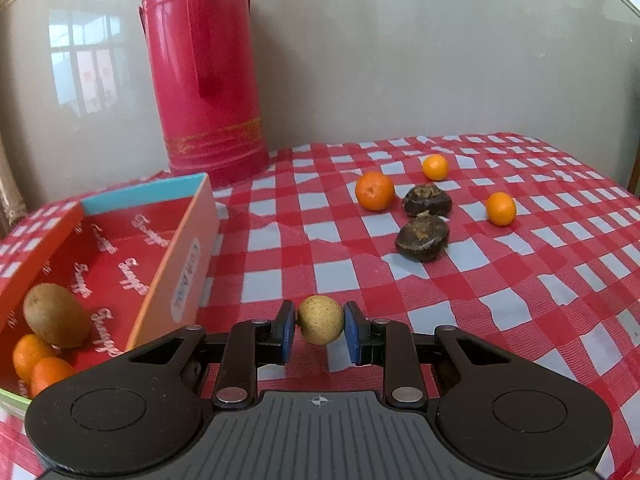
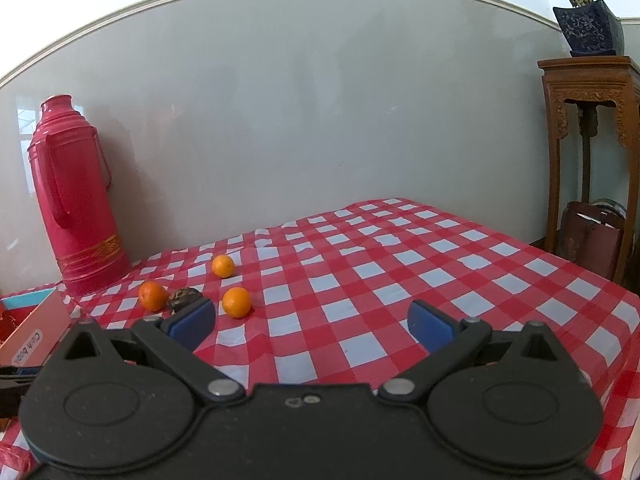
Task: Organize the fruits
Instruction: 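Close the left gripper on the small yellow-green fruit and lift, then carry the small fruit into the box and open the left gripper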
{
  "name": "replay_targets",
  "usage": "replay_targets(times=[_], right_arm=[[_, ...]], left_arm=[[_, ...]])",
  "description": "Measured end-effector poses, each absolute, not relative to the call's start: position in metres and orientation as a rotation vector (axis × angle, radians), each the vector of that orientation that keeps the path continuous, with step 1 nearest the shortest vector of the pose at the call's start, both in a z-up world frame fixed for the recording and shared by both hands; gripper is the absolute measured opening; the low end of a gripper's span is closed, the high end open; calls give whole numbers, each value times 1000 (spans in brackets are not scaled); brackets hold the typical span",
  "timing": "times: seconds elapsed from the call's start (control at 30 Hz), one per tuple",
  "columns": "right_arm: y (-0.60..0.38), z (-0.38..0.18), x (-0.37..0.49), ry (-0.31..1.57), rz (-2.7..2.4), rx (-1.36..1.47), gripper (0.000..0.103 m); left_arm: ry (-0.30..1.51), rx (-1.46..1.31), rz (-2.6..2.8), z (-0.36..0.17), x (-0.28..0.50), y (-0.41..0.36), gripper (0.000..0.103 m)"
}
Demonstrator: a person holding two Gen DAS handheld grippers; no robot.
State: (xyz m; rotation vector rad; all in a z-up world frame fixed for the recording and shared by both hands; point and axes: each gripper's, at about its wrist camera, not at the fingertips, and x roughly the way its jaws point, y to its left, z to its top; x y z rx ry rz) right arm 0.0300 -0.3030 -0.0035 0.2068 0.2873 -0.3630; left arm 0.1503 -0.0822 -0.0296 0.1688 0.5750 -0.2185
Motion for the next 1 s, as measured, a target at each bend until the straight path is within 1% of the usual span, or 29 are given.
replay_targets(times=[0.33,0.53,0.83,1.0], right_arm=[[-291,-4,36,300,-334,190,97],[-281,-5,41,306,-317,173,97],[-263,-6,49,324,-275,142,97],[-252,-7,55,327,-252,127,97]], left_arm=[[513,196,-167,-7,143,-60,26],[471,187,-81,4,144,-32,26],[556,87,58,0,167,29,26],[595,52,55,-5,173,39,27]])
